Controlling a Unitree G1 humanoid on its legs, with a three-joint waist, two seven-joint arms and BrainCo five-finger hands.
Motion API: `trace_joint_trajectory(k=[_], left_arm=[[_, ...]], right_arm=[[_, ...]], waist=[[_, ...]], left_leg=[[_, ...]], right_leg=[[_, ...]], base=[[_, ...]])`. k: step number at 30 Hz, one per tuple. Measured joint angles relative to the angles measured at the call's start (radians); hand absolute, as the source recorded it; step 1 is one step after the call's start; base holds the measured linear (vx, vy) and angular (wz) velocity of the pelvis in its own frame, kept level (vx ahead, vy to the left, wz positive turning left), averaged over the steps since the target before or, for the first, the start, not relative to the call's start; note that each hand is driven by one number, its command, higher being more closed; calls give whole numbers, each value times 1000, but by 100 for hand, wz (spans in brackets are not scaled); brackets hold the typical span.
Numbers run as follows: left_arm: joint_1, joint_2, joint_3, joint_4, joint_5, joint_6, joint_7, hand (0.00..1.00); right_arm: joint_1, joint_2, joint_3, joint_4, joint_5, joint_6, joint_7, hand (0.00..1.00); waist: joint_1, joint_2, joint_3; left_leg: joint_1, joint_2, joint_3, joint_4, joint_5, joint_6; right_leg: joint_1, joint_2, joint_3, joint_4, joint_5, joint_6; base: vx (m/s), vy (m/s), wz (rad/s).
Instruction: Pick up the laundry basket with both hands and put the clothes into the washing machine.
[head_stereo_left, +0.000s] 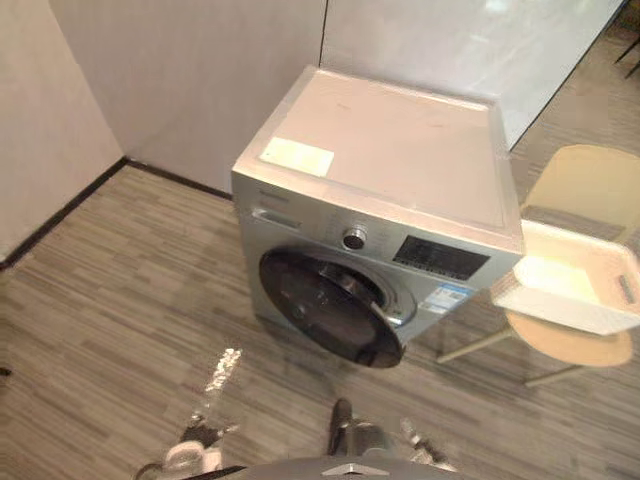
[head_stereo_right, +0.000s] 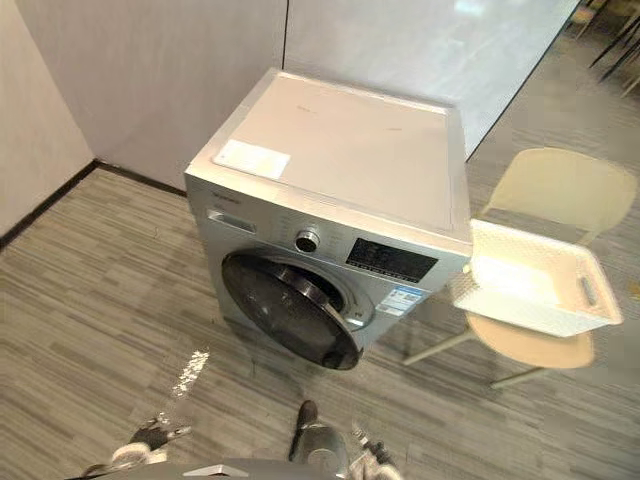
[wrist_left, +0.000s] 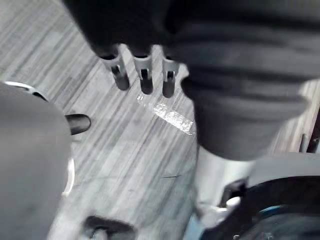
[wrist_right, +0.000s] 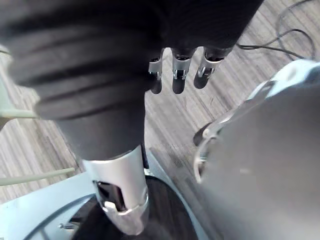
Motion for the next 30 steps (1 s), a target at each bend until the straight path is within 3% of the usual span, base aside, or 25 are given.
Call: trace_joint_trajectory(k=[1,4,6,7,9,12,13,14,18,20,24,30], left_arm=[[-3,-15,-1,0,0,0,0,0],[-12,-26,-1,-13,-5,0,0,0],[-21,-28,-10,-44,-4,-1,3,0],[-24,-29,-24,-56,-4,-5,7,0],[-26,-32,-42,-72,-6,-14,16,0],[-34,-26,-55,-91,-18,-31,21,0],[-33,-32,-62,-88,-27,-32,22,0],[-36,-33,-72,-77,-26,-33,22,0],[-31,57,-79,-26,-23,-31,22,0],[-26,78,-77,7,-12,-25,21,0],[-25,81,-76,34,-3,-20,20,0],[-24,67,-59,40,-2,-11,17,0]], right_arm=[[-13,-8,-5,1,0,0,0,0],[-28,-5,-4,3,0,0,2,0],[-26,-6,19,5,-8,0,3,0],[-27,-7,28,5,-9,-1,3,0],[-26,-5,38,6,-9,0,4,0],[-26,-10,34,6,-9,-8,2,0],[-20,-26,37,8,-10,-17,1,0],[-24,-44,44,18,-12,-23,0,0],[-17,-27,91,59,-48,-12,1,0],[7,-23,133,54,-47,-15,4,0],[42,-35,211,48,-50,-10,39,0],[56,-73,271,26,-89,3,70,0]], waist=[[0,17,2],[4,18,5],[9,2,17],[13,3,20],[14,-7,26],[24,-32,39],[24,-15,30],[21,-5,26],[26,-96,21],[20,-102,15],[-5,-85,8],[0,-69,-11]], left_leg=[[-3,23,-2,21,3,-5],[-81,82,-47,265,24,-16],[-232,112,-121,627,46,-24],[-282,113,-130,743,20,-31],[-338,101,-95,797,-30,-17],[-383,69,-20,548,-47,10],[-380,48,-28,315,93,39],[-394,33,-47,247,165,58],[-289,-59,13,63,228,76],[-203,-93,45,-88,294,78],[-189,-94,62,-107,300,76],[-190,-83,97,-107,289,67]], right_leg=[[0,17,-6,19,-25,-11],[71,48,-24,9,-81,-35],[151,45,-27,-30,-95,-39],[190,41,-27,-51,-95,-39],[256,17,-29,-68,-95,-38],[301,-31,-29,-75,-93,-24],[299,-27,-29,-82,-97,25],[299,-23,-2,-95,-124,75],[298,-85,63,-146,-106,70],[299,-95,86,-149,-113,77],[296,-95,110,-154,-107,94],[270,-82,157,-171,-86,98]], base=[[335,-223,1],[429,-300,9],[328,-145,6],[326,-95,-7],[221,28,1],[162,148,-11],[120,158,-22],[173,240,-12],[82,145,-21],[20,88,-38],[-2,13,-18],[10,4,-21]])
